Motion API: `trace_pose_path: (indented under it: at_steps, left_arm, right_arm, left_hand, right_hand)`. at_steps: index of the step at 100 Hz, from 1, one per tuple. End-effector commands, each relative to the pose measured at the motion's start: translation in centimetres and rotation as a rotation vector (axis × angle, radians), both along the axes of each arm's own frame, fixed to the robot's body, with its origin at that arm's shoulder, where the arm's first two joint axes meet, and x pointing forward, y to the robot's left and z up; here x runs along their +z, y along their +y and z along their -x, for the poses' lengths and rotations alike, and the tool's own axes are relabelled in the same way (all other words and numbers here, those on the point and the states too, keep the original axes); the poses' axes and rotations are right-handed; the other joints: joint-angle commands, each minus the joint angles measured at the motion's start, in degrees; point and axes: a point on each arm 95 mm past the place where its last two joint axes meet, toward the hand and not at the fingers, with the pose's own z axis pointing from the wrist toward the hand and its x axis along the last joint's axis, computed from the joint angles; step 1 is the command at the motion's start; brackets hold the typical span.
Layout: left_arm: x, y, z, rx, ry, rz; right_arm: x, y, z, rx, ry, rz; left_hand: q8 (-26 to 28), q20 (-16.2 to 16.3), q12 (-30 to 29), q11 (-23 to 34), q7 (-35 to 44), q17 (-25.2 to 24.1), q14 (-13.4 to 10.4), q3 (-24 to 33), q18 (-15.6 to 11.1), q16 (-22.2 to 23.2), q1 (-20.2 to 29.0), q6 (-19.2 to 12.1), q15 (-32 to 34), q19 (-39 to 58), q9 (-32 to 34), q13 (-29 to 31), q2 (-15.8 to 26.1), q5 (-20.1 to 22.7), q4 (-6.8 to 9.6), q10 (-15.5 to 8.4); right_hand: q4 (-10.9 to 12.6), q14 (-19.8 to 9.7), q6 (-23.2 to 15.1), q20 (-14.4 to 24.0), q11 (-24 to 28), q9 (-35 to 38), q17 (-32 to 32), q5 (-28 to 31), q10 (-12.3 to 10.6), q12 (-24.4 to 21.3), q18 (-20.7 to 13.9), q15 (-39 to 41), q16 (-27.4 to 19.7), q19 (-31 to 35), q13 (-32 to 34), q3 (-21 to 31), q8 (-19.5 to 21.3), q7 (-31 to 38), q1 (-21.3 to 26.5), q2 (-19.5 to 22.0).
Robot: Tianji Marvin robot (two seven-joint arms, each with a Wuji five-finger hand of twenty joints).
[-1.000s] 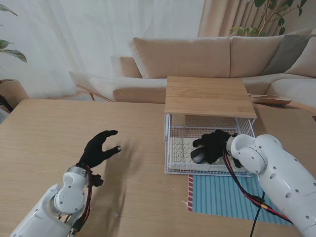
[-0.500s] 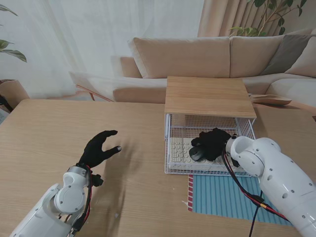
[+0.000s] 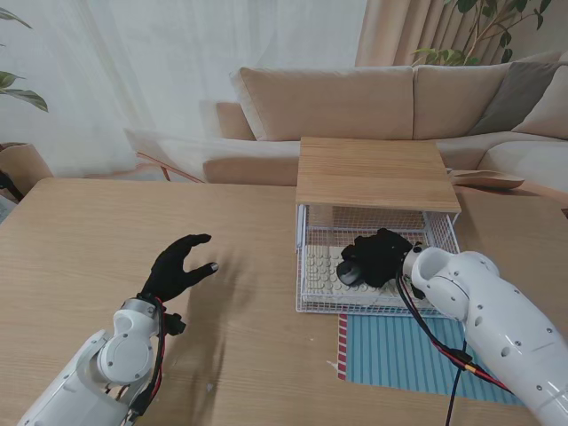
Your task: Unroll the mouse pad and set up the keyboard and mouse from the tabletop organizer
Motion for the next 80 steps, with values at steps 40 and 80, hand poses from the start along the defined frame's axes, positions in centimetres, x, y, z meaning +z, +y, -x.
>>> trace_pose_path:
  at_steps: [40,80]
  left_arm:
    - [-0.18,-0.4,0.07,-0.011,0.013,0.005]
    - [-0.23,-0.44,0.04,-0.011,0.016,0.007]
  right_arm:
    - [-2.71,0.12,0.66,0.017,-0.02,0.001]
    - [-2.58,0.34,0.8,0.006,-0.124,-0.092]
  left_hand:
    - [-0.4,1.8,-0.6,-0.6,0.3,-0.3,-0.4,0.2,0.3,0.6,-0.4,0.4,-1.1,-1.6,-1.3,-1.9,0.1,-0.3,2.47,0.7]
    - [-0.4,1.9,-0.6,-0.5,0.3,-0.3,-0.3,0.1,0.3,0.6,-0.5,0.4,-1.0,-1.7,-1.3,-1.9,0.2,-0.2,2.46,0.7]
  right_hand:
    - [3.4,-0.4,1.8,0.5,5.8,8.5,4.3,6.2,-1.2,3.8,2.1,4.9,2.4,6.2,7.6,5.8,-2.5,7.4,4.9,0.7]
    - [0.7,0.9,3.5,0.4,8.8,15.4,7.7,11.0,1.1,6.7,3.9,10.8,4.6,9.4,13.7,8.3,-3.5,13.5,8.3,0.2]
